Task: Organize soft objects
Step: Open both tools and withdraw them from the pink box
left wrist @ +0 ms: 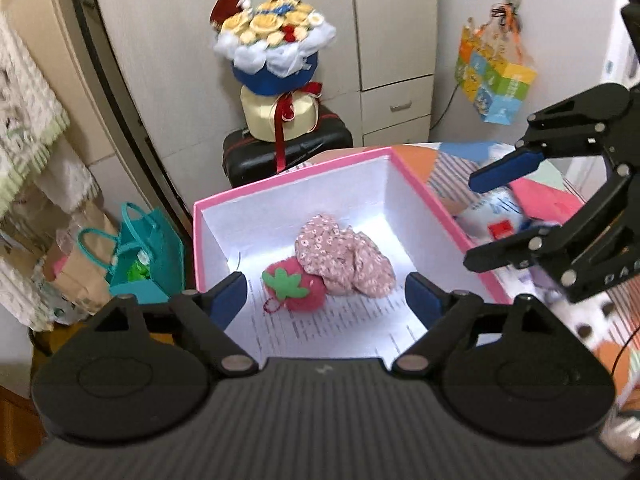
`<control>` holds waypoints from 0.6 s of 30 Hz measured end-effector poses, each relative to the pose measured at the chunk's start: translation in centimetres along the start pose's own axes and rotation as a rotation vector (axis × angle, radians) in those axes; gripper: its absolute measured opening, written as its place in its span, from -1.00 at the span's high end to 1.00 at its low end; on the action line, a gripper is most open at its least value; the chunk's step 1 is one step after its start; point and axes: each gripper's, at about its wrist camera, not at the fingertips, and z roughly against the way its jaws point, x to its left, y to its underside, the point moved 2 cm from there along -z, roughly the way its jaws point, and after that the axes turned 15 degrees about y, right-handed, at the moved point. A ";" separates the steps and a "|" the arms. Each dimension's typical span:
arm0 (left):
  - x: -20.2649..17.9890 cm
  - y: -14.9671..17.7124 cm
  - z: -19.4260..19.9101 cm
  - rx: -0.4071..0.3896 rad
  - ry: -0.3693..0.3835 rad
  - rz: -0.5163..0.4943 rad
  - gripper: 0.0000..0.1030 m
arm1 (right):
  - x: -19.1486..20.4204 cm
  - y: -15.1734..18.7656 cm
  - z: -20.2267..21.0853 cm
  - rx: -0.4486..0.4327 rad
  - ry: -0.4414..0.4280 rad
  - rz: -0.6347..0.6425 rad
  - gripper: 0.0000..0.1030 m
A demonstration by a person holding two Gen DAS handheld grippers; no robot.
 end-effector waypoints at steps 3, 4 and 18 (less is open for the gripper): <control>-1.8 0.4 2.2 0.009 -0.021 -0.031 -0.71 | 0.5 0.6 2.5 -0.018 -0.011 -0.006 -0.31; -2.3 0.5 2.9 0.011 -0.022 -0.033 -0.71 | 0.8 0.8 3.4 -0.022 -0.012 -0.005 -0.32; -11.1 4.0 10.9 -0.055 -0.076 -0.164 -0.93 | 2.5 6.8 13.4 -0.089 0.087 -0.023 -0.80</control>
